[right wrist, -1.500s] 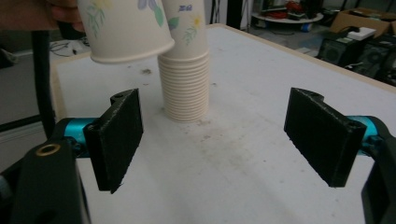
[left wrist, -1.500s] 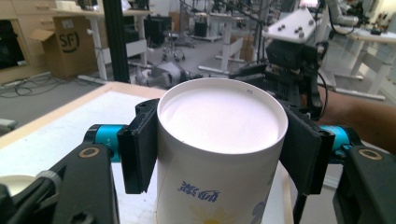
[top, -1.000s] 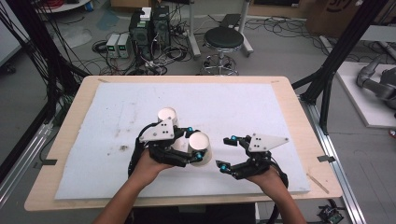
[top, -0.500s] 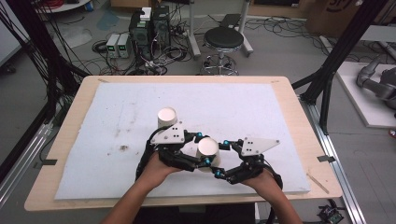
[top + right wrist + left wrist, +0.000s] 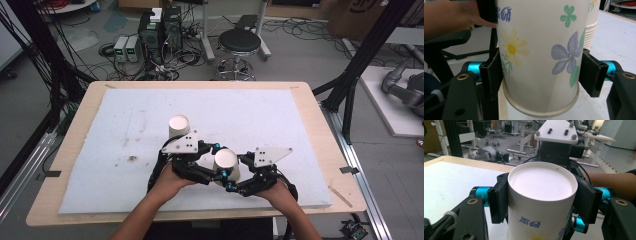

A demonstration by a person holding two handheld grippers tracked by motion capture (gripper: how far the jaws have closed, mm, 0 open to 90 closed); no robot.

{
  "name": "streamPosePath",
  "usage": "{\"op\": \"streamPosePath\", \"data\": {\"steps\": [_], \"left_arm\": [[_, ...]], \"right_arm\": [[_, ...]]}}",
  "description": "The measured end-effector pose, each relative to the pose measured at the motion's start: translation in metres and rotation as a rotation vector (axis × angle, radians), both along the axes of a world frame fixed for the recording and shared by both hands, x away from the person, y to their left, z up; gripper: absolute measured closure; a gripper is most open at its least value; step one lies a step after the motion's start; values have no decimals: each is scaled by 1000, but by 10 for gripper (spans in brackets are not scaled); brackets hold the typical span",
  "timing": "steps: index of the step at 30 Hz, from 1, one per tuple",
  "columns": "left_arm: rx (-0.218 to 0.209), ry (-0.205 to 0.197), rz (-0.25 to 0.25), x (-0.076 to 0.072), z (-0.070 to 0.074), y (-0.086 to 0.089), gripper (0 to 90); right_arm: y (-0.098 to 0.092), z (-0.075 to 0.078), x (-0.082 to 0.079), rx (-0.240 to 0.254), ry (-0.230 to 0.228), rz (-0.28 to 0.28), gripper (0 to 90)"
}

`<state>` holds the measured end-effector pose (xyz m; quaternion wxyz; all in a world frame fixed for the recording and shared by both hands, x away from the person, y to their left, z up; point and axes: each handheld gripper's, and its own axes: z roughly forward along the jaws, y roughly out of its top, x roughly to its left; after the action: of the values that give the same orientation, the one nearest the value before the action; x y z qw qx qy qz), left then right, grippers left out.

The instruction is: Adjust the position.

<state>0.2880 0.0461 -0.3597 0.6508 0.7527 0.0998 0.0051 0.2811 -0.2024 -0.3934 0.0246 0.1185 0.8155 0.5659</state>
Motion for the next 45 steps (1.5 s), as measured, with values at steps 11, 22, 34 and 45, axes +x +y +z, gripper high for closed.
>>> {"op": "streamPosePath", "data": {"steps": [11,22,34,45], "left_arm": [[91,-11,20,-1,4,4,135],[166,-23,-15,-2,11,6,136],[270,-29,-41,-1,12,0,155],[327,-23,-82,1,12,-3,226]], "right_arm": [[-6,9,0,-105,-51,16,351],[-2,19,4,-250,-69,70,346],[11,25,4,-377,-80,118,336],[20,29,6,-486,-82,151,337]]}}
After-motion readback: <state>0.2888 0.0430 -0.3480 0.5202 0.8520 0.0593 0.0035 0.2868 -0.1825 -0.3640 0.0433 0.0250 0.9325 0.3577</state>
